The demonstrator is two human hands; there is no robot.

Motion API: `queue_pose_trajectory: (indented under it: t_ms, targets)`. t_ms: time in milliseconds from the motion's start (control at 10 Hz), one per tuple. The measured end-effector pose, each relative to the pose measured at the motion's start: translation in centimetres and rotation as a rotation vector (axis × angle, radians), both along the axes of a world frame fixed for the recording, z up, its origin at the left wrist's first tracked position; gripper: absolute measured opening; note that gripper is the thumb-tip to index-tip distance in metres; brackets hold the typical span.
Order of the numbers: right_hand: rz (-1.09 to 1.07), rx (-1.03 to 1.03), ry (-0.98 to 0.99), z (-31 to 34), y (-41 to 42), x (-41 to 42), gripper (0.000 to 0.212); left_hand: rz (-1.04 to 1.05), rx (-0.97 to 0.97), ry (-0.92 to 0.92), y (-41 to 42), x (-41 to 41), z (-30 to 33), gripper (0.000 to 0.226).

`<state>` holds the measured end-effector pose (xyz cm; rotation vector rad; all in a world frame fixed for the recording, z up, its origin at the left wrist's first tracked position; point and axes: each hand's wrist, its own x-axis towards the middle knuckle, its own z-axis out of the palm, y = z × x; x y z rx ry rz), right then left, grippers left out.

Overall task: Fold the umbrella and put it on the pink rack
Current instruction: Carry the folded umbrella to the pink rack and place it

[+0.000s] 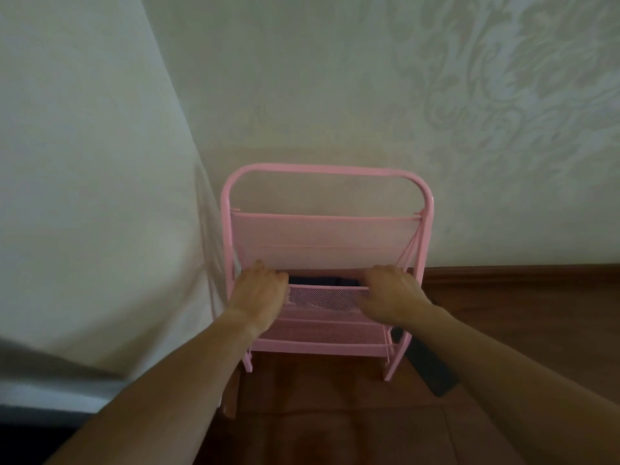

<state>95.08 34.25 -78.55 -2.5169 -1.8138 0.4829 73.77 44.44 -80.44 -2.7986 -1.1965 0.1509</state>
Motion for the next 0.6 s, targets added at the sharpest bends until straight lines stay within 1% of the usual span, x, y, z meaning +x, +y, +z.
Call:
queue_pose_trajectory:
  t_ms: [100,200,300,400,500,600]
  targets:
    - [0.107,0.035,-0.074,-1.9,-1.0,-0.5,0.016,-0.007,0.037,-0.034,-0.1,-0.1,-0.9,0.016]
    - [0.119,0.047,-0.115,-3.1,-0.9,-0.1,0.022,-0.024,0.02,-0.083,0.1,-0.3,-1.5,0.024]
    - [0.167,0.031,-0.14,-3.3,-0.7,0.4,0.021,-0.036,0.033,-0.075,0.4,-0.3,-1.7,0.02]
    - [0.18,-0.021,-0.176,-2.9,-0.7,0.5,0.025,0.005,0.013,-0.055,-0.3,-0.2,-1.3,0.016]
    - [0.159,-0.038,-0.202,-1.5,-1.2,0.4,0.033,0.07,-0.05,-0.067,-1.1,0.0,0.1,0.016]
    - [0.082,0.051,-0.245,-0.1,-2.3,0.3,0.042,0.112,-0.152,-0.105,-3.1,-0.1,1.2,0.038]
